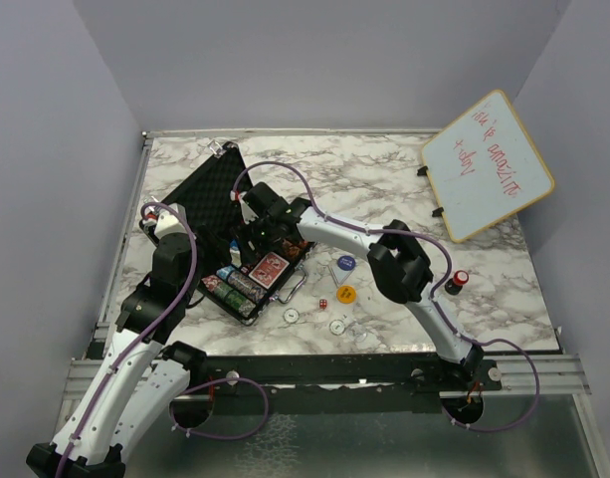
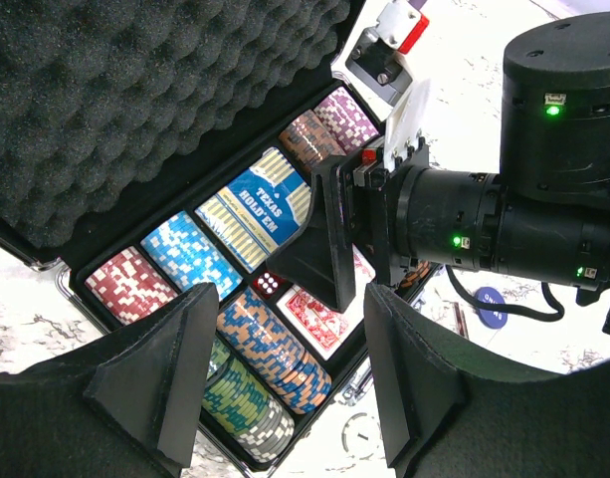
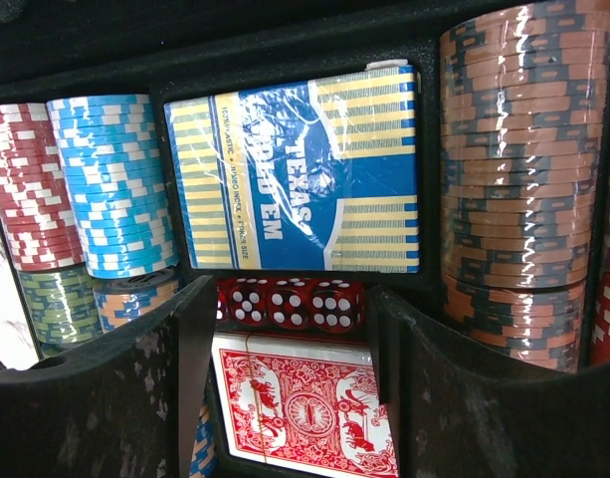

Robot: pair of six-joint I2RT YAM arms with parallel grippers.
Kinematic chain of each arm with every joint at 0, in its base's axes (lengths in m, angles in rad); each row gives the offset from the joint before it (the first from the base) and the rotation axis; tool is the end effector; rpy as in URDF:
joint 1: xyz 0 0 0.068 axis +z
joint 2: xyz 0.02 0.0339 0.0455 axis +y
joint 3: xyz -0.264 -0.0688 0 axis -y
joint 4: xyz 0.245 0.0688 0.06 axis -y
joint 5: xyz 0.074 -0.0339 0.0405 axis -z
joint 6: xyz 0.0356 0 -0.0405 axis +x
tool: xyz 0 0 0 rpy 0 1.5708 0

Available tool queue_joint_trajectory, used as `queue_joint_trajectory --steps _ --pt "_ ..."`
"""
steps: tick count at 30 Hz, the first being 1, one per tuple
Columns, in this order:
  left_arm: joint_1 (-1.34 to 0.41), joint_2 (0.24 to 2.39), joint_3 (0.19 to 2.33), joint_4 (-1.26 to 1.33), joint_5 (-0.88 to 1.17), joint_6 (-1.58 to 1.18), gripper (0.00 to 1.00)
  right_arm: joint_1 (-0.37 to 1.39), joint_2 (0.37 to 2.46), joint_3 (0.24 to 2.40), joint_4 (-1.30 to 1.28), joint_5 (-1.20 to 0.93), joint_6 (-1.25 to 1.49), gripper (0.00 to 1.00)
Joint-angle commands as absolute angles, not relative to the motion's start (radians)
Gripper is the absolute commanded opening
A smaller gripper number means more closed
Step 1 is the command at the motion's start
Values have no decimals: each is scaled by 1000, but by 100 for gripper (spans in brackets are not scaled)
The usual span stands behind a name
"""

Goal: Pack up texas hold em set

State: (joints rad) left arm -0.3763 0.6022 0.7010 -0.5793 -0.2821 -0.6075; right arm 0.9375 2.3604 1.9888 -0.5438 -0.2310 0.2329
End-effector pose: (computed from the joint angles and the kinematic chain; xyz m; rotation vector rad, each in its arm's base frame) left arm 0.1304 -0.0409 0.2969 -0.4096 2.0052 -0.3288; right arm 0.3034 0.4270 0.1802 -1.0011 2.4236 0.7454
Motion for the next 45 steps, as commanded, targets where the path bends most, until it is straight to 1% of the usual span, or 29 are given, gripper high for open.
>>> queue_joint_trajectory --steps 1,14,21,26,33,36,39,45 --pt "-377 591 713 -595 -298 -597 66 937 2394 2029 -572 -270 235 68" --pt "-377 588 711 -596 -299 -595 66 935 2401 2009 -551 -323 250 68" --pt "-377 585 712 -595 -301 -597 66 936 2336 1993 -540 -131 248 70" --pt "-377 584 712 -596 -305 -597 67 935 2243 1920 -467 -22 246 71" --pt "-377 584 715 -597 -304 -597 72 935 2110 1814 -403 -3 262 72" --pt "-376 579 713 -597 -301 -597 75 934 2031 1732 -401 73 293 71" --pt "-377 569 712 -597 -296 -598 79 936 1934 1635 -444 151 344 69" --pt "-377 545 710 -593 -286 -598 91 934 1744 1429 -518 246 445 69"
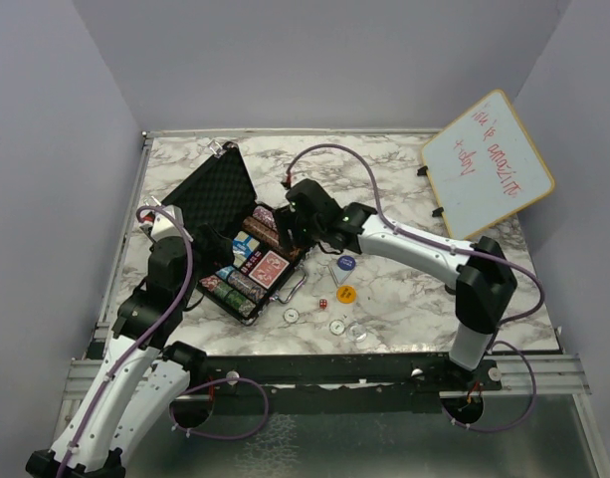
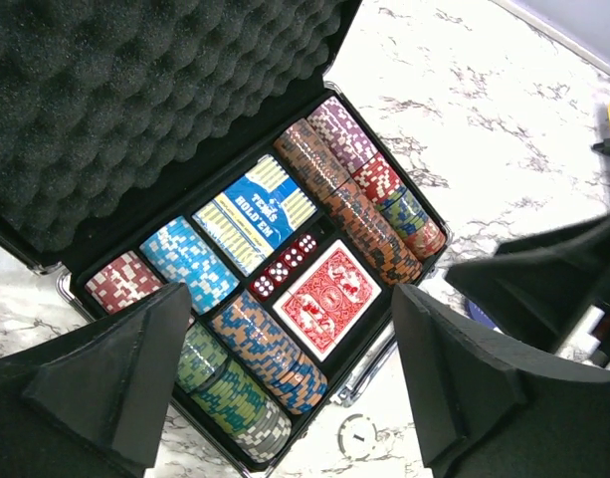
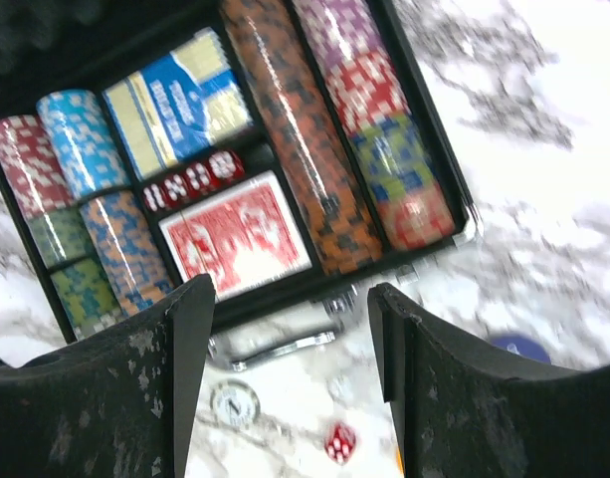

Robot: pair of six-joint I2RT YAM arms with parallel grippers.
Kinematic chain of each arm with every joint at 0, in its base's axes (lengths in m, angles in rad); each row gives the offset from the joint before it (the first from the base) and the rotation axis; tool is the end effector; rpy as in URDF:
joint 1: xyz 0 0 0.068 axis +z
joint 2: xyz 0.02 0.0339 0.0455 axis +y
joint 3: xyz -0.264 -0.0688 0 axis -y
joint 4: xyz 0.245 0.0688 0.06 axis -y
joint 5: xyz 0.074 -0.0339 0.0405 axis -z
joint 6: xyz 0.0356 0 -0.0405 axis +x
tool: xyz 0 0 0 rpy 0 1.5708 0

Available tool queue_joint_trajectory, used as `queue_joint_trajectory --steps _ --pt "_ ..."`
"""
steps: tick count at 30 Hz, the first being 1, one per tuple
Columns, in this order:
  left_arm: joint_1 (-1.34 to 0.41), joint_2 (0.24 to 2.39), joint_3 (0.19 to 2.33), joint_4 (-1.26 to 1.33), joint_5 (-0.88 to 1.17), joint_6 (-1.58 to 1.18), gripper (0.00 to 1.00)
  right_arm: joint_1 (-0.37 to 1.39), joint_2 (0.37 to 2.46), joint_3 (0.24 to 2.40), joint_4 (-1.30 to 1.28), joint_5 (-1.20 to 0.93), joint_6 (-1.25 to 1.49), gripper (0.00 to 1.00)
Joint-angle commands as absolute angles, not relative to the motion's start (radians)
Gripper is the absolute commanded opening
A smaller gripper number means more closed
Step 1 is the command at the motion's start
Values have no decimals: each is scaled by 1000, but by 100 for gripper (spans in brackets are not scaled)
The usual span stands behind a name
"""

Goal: Pack up texas hold em set

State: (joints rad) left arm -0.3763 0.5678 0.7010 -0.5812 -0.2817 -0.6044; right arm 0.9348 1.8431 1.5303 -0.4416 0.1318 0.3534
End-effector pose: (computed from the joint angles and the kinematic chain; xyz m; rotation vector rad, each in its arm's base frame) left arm 0.1244 -0.0385 0.3006 -0.4065 1.9752 -0.3437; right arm 0.2546 0.3369 0.2746 -0.6142 2.2888 0.4902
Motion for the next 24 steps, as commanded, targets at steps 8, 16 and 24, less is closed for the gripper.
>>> queue_joint_trajectory --steps 8,16,24 --pt "-377 528 700 -583 -264 -604 99 937 1635 1198 -580 235 582 54" --pt "-377 525 691 -578 -246 -621 99 963 1642 1082 -533 166 667 50" --pt "-377 526 685 -575 -241 -626 99 978 1672 1055 -497 112 676 50"
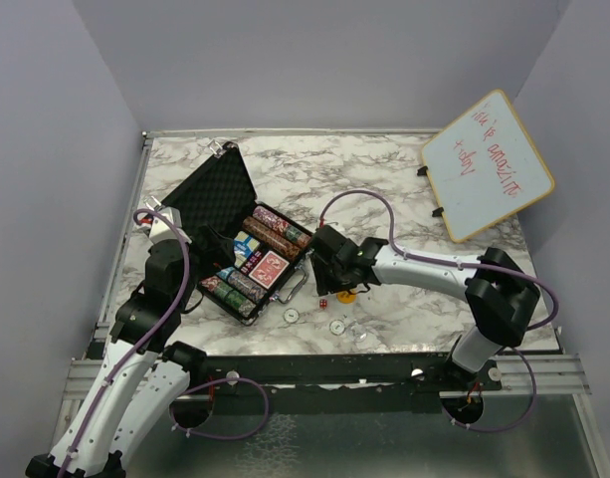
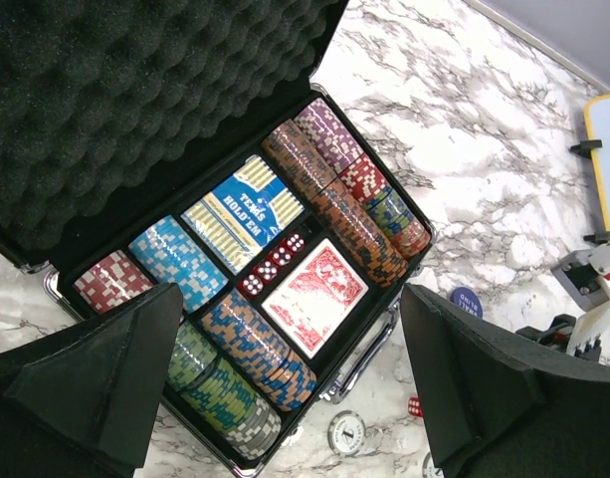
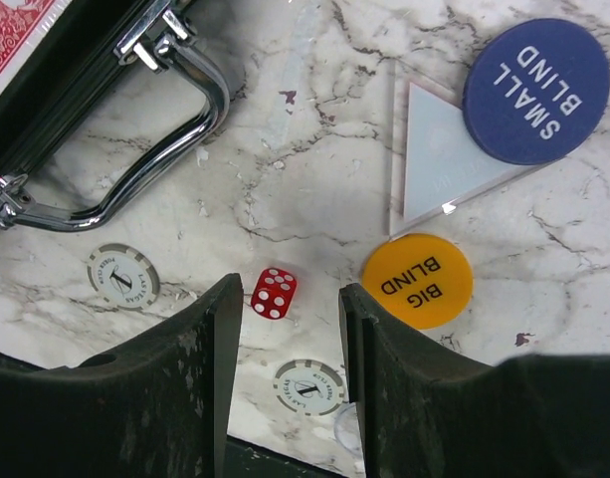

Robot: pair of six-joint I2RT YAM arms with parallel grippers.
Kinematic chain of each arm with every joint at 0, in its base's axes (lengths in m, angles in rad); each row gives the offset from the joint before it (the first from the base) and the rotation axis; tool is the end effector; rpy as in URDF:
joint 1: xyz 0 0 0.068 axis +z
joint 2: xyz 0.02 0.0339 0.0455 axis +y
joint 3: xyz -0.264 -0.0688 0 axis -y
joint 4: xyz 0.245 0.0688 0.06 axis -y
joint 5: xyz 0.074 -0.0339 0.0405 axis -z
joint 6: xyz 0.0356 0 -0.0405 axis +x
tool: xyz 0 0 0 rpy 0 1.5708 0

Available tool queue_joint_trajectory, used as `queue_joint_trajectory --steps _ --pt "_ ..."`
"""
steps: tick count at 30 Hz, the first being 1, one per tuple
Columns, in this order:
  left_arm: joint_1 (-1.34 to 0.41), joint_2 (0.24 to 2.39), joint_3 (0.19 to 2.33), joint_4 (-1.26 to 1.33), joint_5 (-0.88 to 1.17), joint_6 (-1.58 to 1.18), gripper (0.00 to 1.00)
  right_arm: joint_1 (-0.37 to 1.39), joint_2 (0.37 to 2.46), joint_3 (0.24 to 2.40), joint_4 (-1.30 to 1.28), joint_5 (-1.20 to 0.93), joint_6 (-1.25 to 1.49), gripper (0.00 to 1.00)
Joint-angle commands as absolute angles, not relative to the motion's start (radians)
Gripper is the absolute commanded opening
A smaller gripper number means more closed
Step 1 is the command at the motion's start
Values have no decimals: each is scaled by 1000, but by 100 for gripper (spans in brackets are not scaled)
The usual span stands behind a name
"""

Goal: Pack up texas hold em set

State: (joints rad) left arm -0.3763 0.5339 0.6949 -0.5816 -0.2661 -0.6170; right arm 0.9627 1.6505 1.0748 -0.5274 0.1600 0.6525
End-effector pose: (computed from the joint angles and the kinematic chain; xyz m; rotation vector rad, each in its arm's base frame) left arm 0.1186 -0.0368 0.3021 -0.4099 1.9530 -0.3801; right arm 0.1923 0.2663 0.1962 -0.3645 2.6634 0.3137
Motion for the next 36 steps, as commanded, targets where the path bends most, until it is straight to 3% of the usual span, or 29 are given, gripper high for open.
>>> queue_joint_trajectory --steps 1,8,17,29,36 --pt "-377 526 685 -575 -241 -626 99 982 1677 1055 -498 111 678 51" --pt "-377 525 683 -575 -239 -626 99 1001 1707 1046 -504 123 706 53" --pt "-377 518 680 -575 -239 -627 99 1006 1714 1037 -499 126 712 37" --pt "-377 516 678 -575 -240 -627 99 1011 1736 1040 -497 117 699 35" --pt "-377 511 677 -576 -241 -627 99 1014 1726 1078 -500 129 655 21"
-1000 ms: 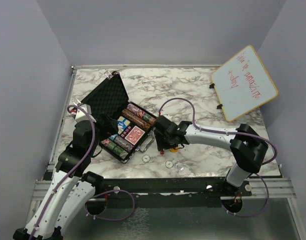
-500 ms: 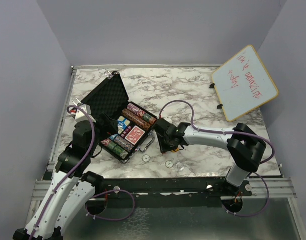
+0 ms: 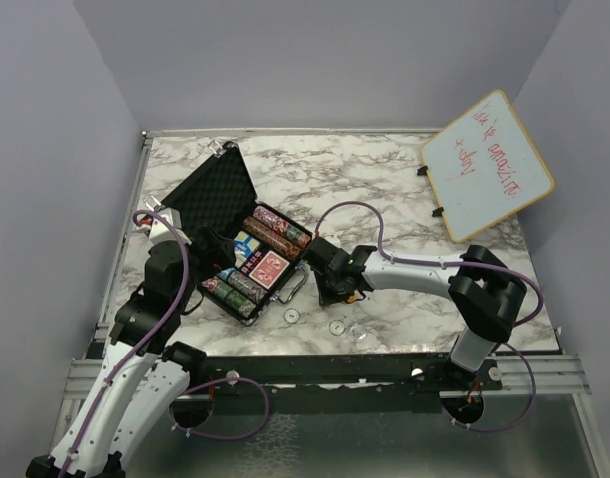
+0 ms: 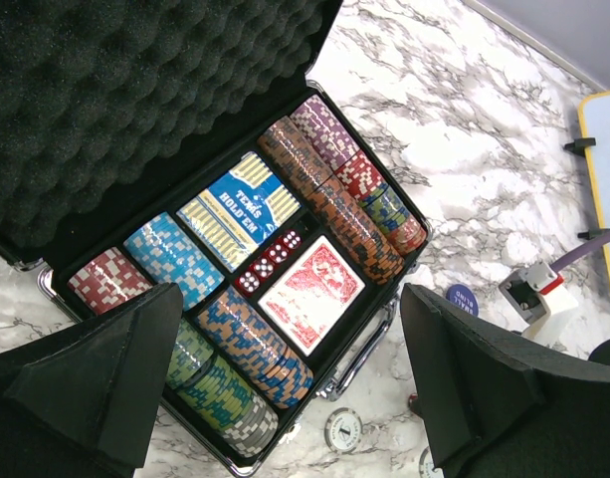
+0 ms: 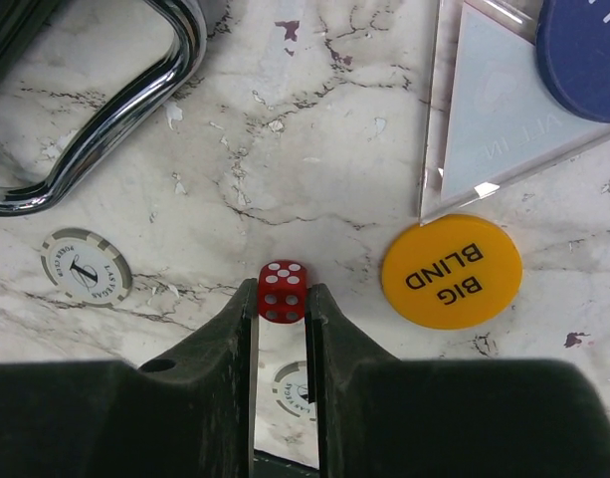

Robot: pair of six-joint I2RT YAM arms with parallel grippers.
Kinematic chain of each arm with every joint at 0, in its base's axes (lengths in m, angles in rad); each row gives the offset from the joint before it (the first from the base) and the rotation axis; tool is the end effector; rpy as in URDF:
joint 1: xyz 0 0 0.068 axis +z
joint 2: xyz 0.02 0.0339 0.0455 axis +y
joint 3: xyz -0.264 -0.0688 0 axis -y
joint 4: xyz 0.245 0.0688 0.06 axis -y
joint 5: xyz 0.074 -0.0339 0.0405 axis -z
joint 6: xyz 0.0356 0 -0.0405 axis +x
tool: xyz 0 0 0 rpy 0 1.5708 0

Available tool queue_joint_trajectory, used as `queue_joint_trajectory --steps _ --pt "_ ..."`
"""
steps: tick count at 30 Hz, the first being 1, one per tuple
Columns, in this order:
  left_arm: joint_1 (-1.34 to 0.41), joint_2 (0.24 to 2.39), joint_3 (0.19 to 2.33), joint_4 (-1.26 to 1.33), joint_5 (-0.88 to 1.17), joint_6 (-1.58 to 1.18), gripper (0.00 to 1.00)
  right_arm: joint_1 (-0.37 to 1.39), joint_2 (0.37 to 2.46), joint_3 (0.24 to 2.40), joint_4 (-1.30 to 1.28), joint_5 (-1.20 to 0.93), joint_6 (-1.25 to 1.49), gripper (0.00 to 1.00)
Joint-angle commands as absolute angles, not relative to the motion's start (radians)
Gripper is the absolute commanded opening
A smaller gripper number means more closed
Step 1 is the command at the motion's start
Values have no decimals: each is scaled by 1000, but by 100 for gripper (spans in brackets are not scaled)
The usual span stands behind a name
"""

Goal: Pack up texas hold em set

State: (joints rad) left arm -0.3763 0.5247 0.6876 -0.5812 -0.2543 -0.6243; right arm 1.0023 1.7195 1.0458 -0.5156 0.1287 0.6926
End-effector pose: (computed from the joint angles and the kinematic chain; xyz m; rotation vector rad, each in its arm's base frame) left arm 0.1174 -0.0367 0.3006 -0.4101 1.9539 -0.3970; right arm 0.1808 0.2746 0.1672 -0.3946 2.7521 0.2838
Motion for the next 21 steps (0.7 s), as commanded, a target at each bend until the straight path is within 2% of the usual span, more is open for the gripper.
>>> queue_joint_trajectory --steps 1,10,21 --pt "-376 510 677 -575 -242 -627 99 1014 1724 1089 -503 130 642 20" --pt "-377 499 683 -579 -267 -633 99 1013 1783 1312 -482 128 453 20" --pt "-377 440 679 -597 -308 -653 99 1006 2129 1783 -547 51 160 19"
